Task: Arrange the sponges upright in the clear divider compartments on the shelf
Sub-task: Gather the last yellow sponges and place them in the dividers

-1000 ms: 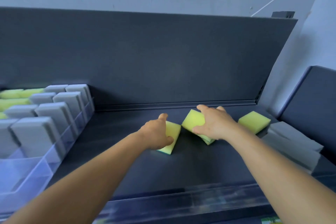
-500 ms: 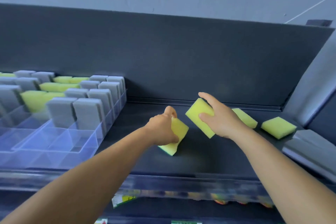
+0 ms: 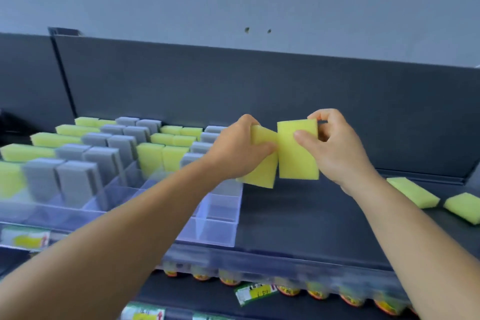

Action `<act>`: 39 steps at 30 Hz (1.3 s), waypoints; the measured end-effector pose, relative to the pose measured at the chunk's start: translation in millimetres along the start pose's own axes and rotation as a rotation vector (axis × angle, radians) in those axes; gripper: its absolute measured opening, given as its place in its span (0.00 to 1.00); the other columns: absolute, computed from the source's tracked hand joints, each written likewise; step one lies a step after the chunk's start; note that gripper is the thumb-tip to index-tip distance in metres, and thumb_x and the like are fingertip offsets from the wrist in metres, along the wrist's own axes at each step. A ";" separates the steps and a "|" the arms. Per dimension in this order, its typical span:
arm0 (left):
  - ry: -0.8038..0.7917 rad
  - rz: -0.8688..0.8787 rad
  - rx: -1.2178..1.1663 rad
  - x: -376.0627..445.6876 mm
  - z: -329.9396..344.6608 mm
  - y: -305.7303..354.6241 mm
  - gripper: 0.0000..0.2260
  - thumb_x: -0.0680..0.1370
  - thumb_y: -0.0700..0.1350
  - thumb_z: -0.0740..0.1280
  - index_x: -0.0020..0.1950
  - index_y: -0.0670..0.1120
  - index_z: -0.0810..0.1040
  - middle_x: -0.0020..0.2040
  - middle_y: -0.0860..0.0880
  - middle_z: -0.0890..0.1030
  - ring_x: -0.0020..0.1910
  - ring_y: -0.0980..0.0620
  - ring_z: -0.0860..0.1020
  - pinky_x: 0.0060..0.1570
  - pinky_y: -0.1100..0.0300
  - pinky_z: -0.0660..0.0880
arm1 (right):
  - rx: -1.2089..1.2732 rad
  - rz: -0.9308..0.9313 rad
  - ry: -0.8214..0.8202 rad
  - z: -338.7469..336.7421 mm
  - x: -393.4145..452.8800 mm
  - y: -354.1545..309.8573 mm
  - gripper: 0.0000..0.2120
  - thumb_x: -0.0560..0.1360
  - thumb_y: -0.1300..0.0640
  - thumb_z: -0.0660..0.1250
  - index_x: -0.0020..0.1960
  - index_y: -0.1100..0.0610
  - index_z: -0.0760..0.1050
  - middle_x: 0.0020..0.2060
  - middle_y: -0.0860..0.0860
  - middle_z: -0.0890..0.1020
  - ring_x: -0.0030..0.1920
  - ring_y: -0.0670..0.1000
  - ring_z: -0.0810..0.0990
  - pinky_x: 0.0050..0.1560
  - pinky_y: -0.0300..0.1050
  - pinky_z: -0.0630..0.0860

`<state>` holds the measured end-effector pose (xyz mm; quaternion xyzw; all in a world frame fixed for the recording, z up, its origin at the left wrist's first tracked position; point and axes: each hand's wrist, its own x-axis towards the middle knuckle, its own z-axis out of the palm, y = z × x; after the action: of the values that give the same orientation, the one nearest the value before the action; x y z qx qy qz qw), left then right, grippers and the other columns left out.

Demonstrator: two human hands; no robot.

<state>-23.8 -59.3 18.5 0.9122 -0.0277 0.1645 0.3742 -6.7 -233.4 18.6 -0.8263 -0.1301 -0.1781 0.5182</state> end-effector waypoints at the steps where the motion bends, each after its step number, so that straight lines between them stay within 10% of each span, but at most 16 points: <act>1: 0.014 0.008 -0.003 -1.2 -13.9 -10.0 0.15 0.74 0.54 0.68 0.56 0.52 0.70 0.43 0.54 0.74 0.39 0.57 0.73 0.33 0.62 0.69 | 0.014 -0.006 0.000 12.7 -1.7 -9.9 0.14 0.73 0.52 0.69 0.55 0.48 0.68 0.48 0.48 0.80 0.44 0.49 0.79 0.40 0.44 0.74; 16: 0.001 -0.031 0.066 -3.6 -159.4 -154.3 0.15 0.72 0.45 0.72 0.57 0.53 0.76 0.47 0.48 0.79 0.35 0.52 0.75 0.35 0.59 0.74 | -0.209 -0.150 -0.151 174.5 -4.4 -89.9 0.18 0.72 0.55 0.68 0.60 0.44 0.72 0.55 0.47 0.75 0.50 0.51 0.77 0.53 0.47 0.74; 25: -0.096 -0.075 0.135 11.1 -165.8 -191.4 0.19 0.73 0.48 0.72 0.63 0.54 0.75 0.53 0.51 0.78 0.42 0.53 0.73 0.31 0.70 0.67 | -0.614 -0.129 -0.296 208.1 -0.8 -99.4 0.17 0.77 0.52 0.63 0.65 0.45 0.70 0.63 0.44 0.68 0.45 0.47 0.65 0.30 0.27 0.56; 31: -0.191 -0.016 0.271 17.4 -159.3 -195.8 0.18 0.72 0.45 0.72 0.61 0.52 0.74 0.57 0.50 0.78 0.45 0.50 0.75 0.34 0.67 0.69 | -0.653 -0.138 -0.349 224.1 6.6 -88.7 0.17 0.74 0.54 0.67 0.62 0.51 0.72 0.60 0.49 0.72 0.58 0.52 0.74 0.57 0.46 0.72; 39: -0.215 0.044 0.392 19.8 -156.2 -202.9 0.15 0.71 0.45 0.73 0.53 0.52 0.73 0.50 0.49 0.78 0.45 0.48 0.76 0.44 0.54 0.75 | -0.694 -0.134 -0.387 230.4 9.9 -81.8 0.16 0.73 0.54 0.69 0.60 0.52 0.72 0.61 0.48 0.75 0.61 0.51 0.73 0.60 0.48 0.72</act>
<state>-13.5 196.1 -7.8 0.9790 -0.0547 0.0766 0.1808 6.3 10.0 -3.0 -0.9601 -0.2111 -0.0862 0.1616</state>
